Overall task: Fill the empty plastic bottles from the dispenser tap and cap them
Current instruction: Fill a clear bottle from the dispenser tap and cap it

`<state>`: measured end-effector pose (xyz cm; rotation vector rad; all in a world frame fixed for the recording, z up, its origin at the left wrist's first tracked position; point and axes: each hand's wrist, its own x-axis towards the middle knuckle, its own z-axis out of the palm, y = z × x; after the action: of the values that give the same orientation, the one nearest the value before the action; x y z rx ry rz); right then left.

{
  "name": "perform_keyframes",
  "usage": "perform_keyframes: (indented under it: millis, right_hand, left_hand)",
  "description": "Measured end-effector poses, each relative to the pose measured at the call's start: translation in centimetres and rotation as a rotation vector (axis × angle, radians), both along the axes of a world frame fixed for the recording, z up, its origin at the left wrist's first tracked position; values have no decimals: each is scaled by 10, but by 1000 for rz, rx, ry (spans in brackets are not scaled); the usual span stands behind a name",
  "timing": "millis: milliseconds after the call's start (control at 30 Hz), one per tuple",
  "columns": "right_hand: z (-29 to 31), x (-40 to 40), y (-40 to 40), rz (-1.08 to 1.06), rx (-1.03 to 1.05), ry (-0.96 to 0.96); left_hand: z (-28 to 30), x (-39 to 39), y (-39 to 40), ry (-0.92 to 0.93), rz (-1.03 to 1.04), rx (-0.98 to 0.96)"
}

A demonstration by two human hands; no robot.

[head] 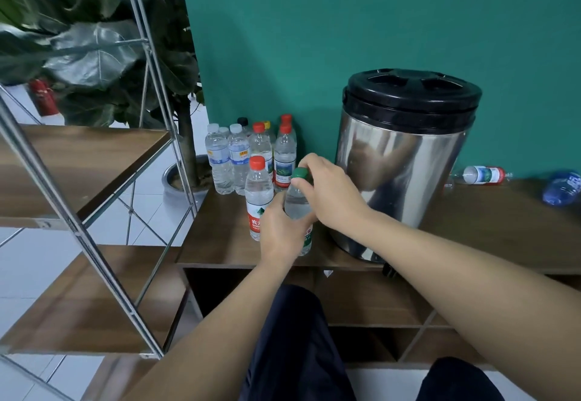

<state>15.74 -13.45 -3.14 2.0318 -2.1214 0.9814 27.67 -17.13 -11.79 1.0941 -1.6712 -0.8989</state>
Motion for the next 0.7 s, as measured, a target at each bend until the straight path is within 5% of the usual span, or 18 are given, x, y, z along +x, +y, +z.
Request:
perform_keyframes:
  millis: [367, 700]
  right_hand:
    - [-38, 5, -8, -71, 92, -229]
    - [-103, 13, -20, -112, 152, -400]
  left_hand:
    - [-20, 26, -6, 64, -167, -43]
    - [-43, 71, -37, 26, 157, -6]
